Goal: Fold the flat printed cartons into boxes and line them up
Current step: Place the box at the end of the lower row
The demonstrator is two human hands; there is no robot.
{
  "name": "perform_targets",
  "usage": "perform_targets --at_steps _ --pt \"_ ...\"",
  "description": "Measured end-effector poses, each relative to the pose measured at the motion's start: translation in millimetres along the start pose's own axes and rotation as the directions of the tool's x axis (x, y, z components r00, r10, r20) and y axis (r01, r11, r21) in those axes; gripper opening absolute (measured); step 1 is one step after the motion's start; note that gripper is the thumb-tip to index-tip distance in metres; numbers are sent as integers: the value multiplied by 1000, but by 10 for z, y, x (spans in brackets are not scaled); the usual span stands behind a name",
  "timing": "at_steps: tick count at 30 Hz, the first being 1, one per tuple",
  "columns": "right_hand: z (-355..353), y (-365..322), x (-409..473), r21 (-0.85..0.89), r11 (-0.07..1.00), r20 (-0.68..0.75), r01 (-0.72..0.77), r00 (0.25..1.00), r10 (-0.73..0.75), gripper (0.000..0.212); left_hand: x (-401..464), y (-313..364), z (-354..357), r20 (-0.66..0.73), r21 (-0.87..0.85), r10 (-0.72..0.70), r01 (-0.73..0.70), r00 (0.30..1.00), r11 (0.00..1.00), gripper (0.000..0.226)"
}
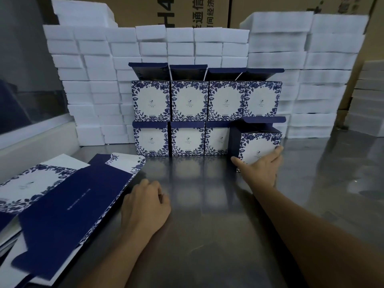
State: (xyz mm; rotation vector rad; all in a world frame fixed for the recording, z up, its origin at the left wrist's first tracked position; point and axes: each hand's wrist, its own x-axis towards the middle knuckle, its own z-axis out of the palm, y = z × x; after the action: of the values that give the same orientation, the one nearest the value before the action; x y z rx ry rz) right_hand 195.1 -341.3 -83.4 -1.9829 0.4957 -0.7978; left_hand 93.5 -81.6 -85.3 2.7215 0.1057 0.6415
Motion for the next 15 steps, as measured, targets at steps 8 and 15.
perform_targets --at_steps 8,15 --pt "-227 19 -273 -42 999 61 -31 998 33 130 -13 11 -23 25 51 4 -5 1000 999 16" --pt "-404 65 -559 -79 993 241 84 968 -63 28 -55 -9 -198 -105 201 44 -22 993 979 18"
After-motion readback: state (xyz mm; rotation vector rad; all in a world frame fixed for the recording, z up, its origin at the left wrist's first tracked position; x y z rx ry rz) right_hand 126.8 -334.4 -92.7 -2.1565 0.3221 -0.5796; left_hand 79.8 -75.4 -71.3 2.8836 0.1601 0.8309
